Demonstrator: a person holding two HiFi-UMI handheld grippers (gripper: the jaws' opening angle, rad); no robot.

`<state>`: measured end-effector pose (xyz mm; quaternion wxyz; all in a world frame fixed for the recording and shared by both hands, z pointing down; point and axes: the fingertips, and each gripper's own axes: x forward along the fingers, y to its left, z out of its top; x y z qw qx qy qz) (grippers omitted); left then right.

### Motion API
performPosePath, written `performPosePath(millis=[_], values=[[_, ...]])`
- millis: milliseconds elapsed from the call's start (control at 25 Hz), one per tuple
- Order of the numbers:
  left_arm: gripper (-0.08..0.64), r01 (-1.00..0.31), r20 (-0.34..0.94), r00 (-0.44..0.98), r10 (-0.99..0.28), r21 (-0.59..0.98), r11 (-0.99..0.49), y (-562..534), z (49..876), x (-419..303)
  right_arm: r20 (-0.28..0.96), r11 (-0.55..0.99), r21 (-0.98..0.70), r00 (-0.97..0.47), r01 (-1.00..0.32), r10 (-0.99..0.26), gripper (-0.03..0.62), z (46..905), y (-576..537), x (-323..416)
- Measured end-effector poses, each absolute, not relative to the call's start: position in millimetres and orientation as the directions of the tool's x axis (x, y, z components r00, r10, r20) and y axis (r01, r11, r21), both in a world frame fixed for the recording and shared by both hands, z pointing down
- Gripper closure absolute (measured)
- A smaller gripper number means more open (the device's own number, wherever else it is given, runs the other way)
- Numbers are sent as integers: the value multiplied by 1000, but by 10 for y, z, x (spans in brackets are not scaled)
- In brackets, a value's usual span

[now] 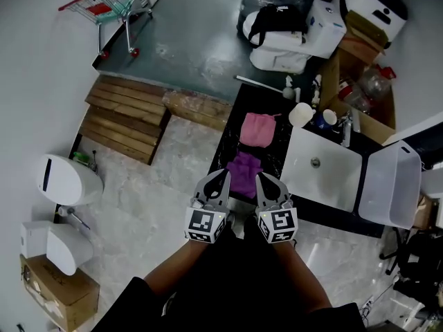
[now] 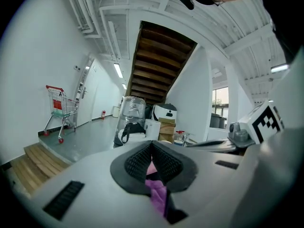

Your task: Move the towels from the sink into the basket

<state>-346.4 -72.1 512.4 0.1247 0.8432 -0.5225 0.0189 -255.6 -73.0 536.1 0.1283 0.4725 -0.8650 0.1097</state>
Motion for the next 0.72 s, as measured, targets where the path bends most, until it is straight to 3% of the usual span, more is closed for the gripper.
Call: performPosePath(millis=[560, 640, 720], values=[[545, -909, 197, 405, -893, 191, -370, -764, 5237, -3533, 460, 590, -75, -553, -804, -695, 564, 6057, -873, -2672], [545, -911, 201, 401, -894, 191, -366, -768, 5260, -3542, 491, 595, -87, -554, -799, -673, 468, 6193, -895, -2688], [545, -911, 203, 399, -894, 193, -363, -768, 5275, -3548, 521, 598, -95, -552, -796, -651, 417, 6322, -921, -2709]])
